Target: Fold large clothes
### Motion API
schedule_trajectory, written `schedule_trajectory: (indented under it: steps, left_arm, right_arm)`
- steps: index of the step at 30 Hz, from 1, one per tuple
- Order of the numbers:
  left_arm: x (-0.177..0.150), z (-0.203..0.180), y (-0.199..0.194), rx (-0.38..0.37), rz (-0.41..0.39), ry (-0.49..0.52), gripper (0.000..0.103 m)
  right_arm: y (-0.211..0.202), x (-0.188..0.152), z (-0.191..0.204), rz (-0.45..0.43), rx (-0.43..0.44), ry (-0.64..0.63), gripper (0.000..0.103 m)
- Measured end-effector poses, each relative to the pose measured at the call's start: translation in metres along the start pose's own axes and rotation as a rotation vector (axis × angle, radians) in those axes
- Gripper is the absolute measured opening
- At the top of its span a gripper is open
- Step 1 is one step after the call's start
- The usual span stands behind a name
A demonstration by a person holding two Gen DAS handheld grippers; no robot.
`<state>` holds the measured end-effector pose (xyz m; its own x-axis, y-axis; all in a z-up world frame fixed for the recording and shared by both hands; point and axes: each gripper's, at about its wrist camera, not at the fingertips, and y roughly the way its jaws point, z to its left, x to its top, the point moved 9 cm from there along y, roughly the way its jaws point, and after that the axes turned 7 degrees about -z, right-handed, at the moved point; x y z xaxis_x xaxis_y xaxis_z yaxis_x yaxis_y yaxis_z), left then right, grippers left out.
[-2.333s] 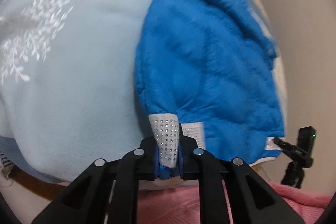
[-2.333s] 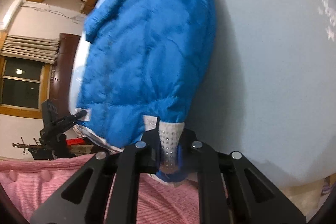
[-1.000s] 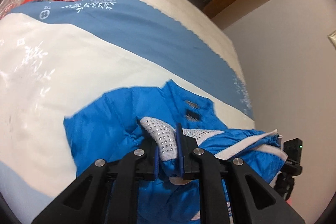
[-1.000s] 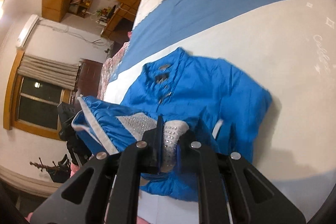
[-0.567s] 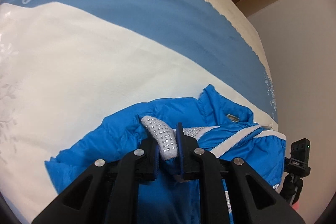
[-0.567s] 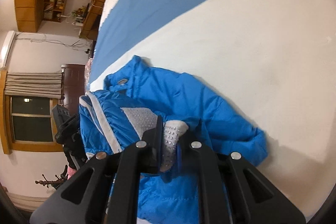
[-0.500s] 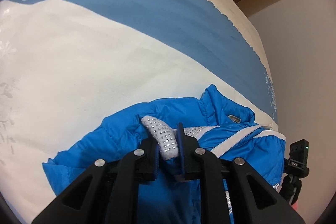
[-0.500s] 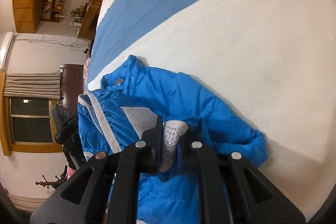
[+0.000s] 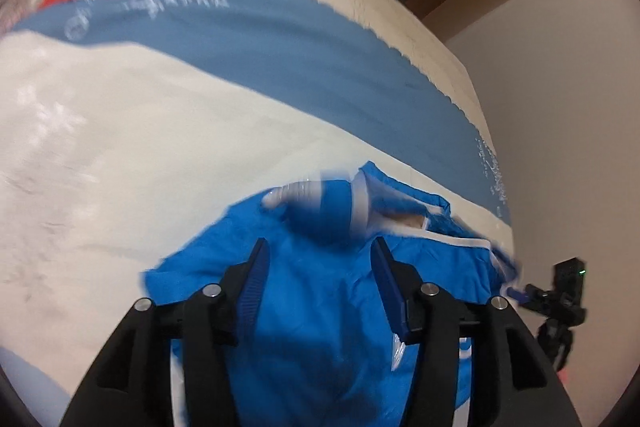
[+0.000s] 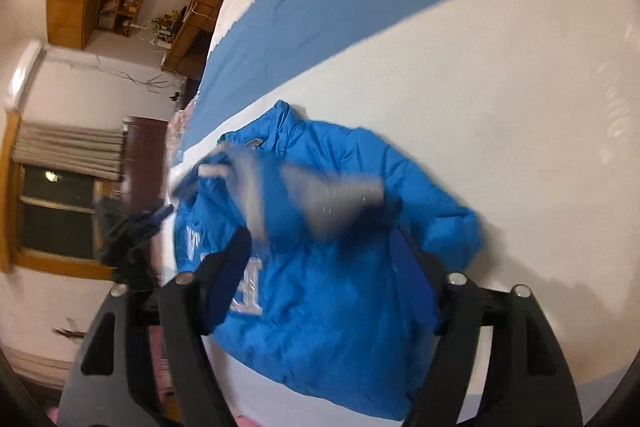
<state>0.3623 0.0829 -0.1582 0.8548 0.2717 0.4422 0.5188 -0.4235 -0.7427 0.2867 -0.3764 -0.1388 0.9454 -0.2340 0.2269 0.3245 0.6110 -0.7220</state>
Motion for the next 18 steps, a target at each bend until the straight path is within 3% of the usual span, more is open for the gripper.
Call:
schedule_trajectory:
  steps: [7,9,11,13,14,18]
  left_arm:
    - [-0.035,0.016,0.009,0.198,0.041,0.151,0.053]
    - [-0.041,0.013,0.014,0.231,0.037,0.201,0.05]
    - [-0.046,0.006,0.017,0.256,0.034,0.245,0.036]
    - [-0.046,0.0,0.019,0.262,0.035,0.266,0.021]
    - [-0.045,-0.002,0.019,0.262,0.035,0.268,0.019]
    - [-0.038,0.0,0.017,0.262,0.026,0.258,0.012]
  right_arm:
    - [0.022,-0.025,-0.009,0.061,-0.133,-0.068,0.068]
    - [0.028,-0.028,-0.009,0.066,-0.176,-0.09,0.053]
    - [0.032,-0.03,-0.007,0.076,-0.218,-0.129,0.027]
    - [0.034,-0.031,-0.005,0.074,-0.247,-0.159,0.015]
    - [0.033,-0.03,-0.003,0.068,-0.249,-0.169,0.01]
    - [0.028,-0.022,-0.001,0.036,-0.227,-0.144,0.006]
